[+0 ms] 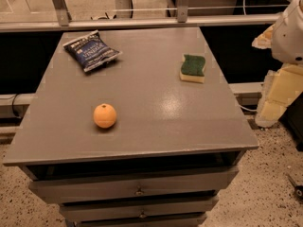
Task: Pick blue chip bag
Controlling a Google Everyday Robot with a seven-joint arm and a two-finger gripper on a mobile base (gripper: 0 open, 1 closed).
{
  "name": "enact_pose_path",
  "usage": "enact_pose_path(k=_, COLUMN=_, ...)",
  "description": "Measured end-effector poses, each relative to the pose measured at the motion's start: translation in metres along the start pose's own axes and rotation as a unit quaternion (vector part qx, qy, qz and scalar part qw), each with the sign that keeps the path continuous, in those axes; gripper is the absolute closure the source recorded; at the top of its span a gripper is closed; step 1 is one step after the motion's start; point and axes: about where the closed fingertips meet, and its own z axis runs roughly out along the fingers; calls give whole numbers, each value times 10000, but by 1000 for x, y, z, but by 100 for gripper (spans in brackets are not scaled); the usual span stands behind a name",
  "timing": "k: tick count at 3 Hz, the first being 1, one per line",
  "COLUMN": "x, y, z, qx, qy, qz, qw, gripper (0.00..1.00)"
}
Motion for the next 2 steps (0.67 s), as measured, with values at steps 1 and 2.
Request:
enact_pose_path(k=1, x=-3, y=-1, z=0, qx=33, qy=-46, qz=-17, qw=10000, gripper=0)
enact_pose_path(k=2, x=-32, y=-18, z=16, qx=17, qy=-454, qz=-3, qw=9990, gripper=0)
